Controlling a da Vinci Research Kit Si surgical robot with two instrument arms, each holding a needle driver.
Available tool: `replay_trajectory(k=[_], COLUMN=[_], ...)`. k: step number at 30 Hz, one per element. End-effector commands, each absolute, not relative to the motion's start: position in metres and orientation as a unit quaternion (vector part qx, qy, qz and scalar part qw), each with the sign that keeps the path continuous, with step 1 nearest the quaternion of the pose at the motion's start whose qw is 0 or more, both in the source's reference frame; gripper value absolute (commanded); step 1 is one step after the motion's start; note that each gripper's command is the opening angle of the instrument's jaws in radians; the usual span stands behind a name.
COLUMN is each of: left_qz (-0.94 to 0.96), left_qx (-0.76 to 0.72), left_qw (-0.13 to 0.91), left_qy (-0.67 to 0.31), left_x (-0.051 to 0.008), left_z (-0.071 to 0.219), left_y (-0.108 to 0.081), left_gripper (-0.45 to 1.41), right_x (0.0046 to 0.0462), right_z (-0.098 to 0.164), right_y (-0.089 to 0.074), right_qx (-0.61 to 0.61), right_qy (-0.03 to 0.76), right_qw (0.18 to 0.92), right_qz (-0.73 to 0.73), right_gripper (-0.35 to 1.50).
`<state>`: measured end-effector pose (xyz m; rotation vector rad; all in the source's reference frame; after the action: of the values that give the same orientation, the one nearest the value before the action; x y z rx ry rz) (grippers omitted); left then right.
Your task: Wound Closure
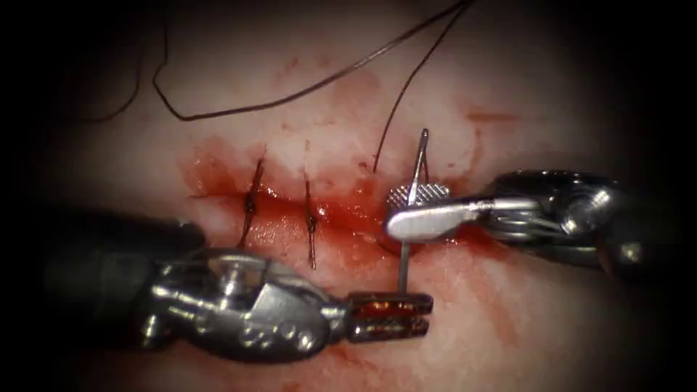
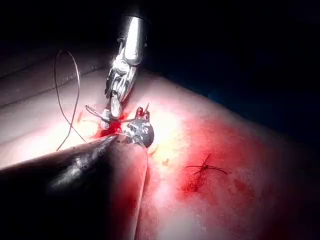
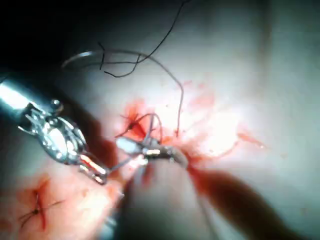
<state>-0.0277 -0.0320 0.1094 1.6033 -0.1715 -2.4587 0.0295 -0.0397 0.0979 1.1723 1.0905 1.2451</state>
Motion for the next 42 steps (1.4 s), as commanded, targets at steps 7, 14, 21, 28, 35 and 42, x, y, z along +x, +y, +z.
replay_trajectory(k=[7,14,21,28,35,42], left_qz=[-0.833,-0.83,-0.823,-0.856,-0.879,-0.88], left_qx=[0.543,0.55,0.536,0.41,0.372,0.369], left_qw=[0.098,-0.041,-0.084,-0.208,-0.187,-0.18], left_qy=[-0.048,0.083,0.165,0.234,0.232,0.24], left_x=[-0.0287,-0.0295,-0.0274,-0.0241,-0.0236,-0.0249], left_z=[0.109,0.108,0.109,0.114,0.12,0.122], left_y=[-0.032,-0.032,-0.031,-0.029,-0.027,-0.028], left_gripper=[0.09,0.99,0.99,0.15,-0.37,-0.37], right_x=[0.0291,0.0272,0.0277,0.0279,0.0281,0.0285], right_z=[0.099,0.1,0.101,0.1,0.1,0.099], right_y=[-0.038,-0.037,-0.037,-0.037,-0.037,-0.037], right_qx=[0.408,0.373,0.334,0.302,0.303,0.301], right_qy=[0.501,0.513,0.532,0.566,0.579,0.582], right_qw=[0.592,0.602,0.616,0.626,0.625,0.626], right_qz=[0.481,0.485,0.475,0.444,0.427,0.422], right_gripper=[-0.35,-0.35,-0.35,-0.35,-0.35,-0.35])
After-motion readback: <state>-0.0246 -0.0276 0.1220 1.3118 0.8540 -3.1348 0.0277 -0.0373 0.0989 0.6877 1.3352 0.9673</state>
